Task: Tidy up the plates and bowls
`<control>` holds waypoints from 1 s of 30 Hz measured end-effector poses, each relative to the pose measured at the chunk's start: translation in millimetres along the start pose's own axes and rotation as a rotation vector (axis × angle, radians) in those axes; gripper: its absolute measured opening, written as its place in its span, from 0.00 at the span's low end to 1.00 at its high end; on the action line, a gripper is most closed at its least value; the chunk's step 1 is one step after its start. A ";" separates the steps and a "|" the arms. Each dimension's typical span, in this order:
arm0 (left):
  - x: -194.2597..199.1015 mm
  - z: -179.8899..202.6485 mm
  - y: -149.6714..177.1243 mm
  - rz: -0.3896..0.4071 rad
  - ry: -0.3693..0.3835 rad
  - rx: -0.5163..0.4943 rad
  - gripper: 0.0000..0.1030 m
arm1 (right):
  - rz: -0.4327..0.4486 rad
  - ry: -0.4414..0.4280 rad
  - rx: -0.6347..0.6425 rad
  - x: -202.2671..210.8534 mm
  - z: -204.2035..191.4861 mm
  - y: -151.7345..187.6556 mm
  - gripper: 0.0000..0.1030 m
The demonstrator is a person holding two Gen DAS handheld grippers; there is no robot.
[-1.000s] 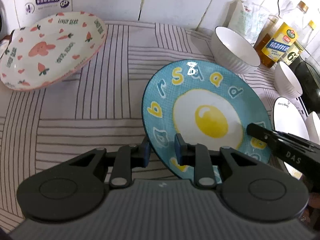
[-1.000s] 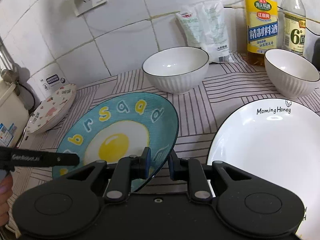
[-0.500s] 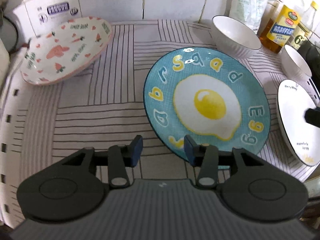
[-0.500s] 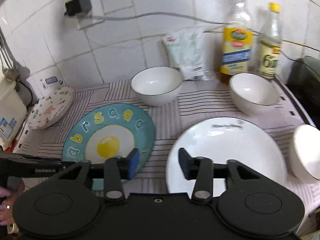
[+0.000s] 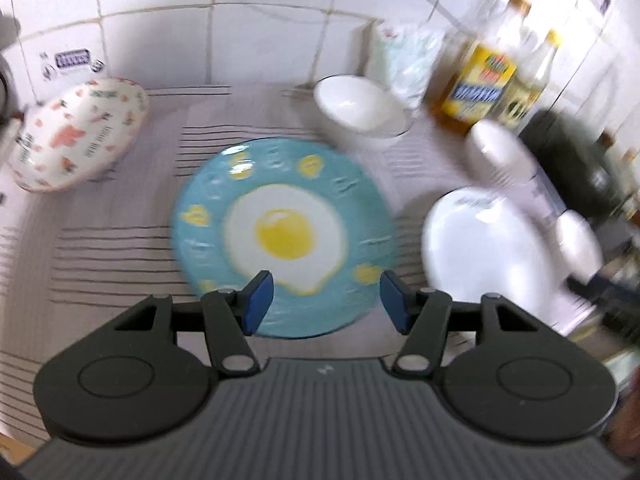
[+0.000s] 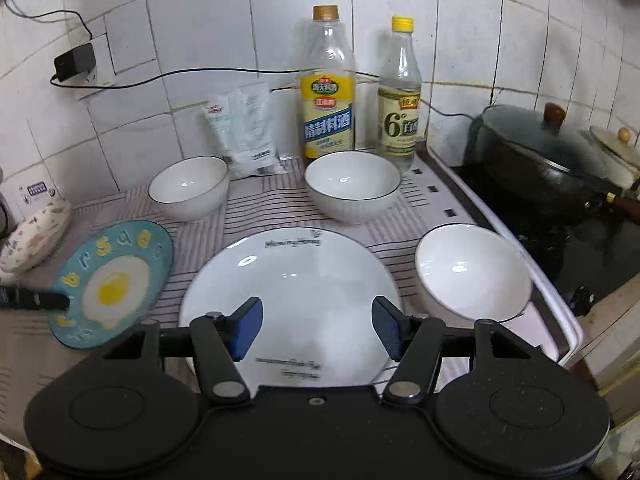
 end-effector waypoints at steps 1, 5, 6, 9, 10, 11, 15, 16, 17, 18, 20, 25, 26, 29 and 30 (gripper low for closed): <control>2.1 9.8 -2.4 0.011 0.014 0.003 0.56 | 0.020 -0.006 0.019 1.1 1.9 0.3 0.65; -3.3 52.3 2.5 0.034 0.010 -0.077 0.56 | 0.044 -0.042 0.041 -5.5 21.1 11.0 0.69; -8.7 60.5 6.2 0.023 0.005 -0.089 0.56 | 0.045 -0.059 0.024 -8.5 27.2 14.5 0.69; -28.5 81.5 18.6 -0.023 0.011 -0.105 0.56 | 0.072 -0.091 -0.019 -15.1 40.9 26.0 0.69; -34.8 87.0 23.3 -0.028 0.005 -0.109 0.56 | 0.072 -0.088 -0.026 -18.0 45.3 30.7 0.69; -40.7 90.7 26.8 -0.027 -0.008 -0.115 0.56 | 0.070 -0.078 -0.030 -21.6 49.0 36.6 0.69; -62.2 104.3 35.8 0.024 -0.078 -0.211 0.54 | 0.063 -0.059 -0.007 -39.4 59.5 54.3 0.69; -68.2 105.6 35.8 0.018 -0.089 -0.219 0.54 | 0.054 -0.056 0.010 -43.3 59.6 56.7 0.69; -71.2 106.1 34.5 0.015 -0.094 -0.219 0.54 | 0.052 -0.067 0.026 -45.2 59.8 59.5 0.69; -72.6 105.7 33.4 0.013 -0.094 -0.220 0.54 | 0.051 -0.081 0.031 -48.3 59.8 61.0 0.68; -77.3 109.1 31.8 0.009 -0.085 -0.230 0.54 | 0.046 -0.100 0.012 -52.6 63.1 63.1 0.65; -84.7 111.3 27.1 -0.019 -0.059 -0.210 0.44 | 0.042 -0.135 -0.092 -61.8 70.1 57.7 0.46; -86.5 110.4 26.0 -0.026 -0.055 -0.201 0.39 | 0.039 -0.141 -0.115 -63.5 71.5 55.3 0.39; -93.0 108.9 24.7 -0.054 -0.007 -0.156 0.22 | 0.020 -0.125 -0.155 -69.8 74.2 50.5 0.21; -93.6 107.9 25.0 -0.057 0.009 -0.140 0.22 | 0.022 -0.121 -0.166 -71.0 75.3 50.2 0.20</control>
Point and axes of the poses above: each gripper's, at about its wrist camera, not at the fingertips, and x roughly against the way its jaws point, z to its right, y to its underside, the point moved 7 cm from there along -x, roughly the way its jaws point, and after that the axes turned 8 degrees about -y, right-handed, at the moved point
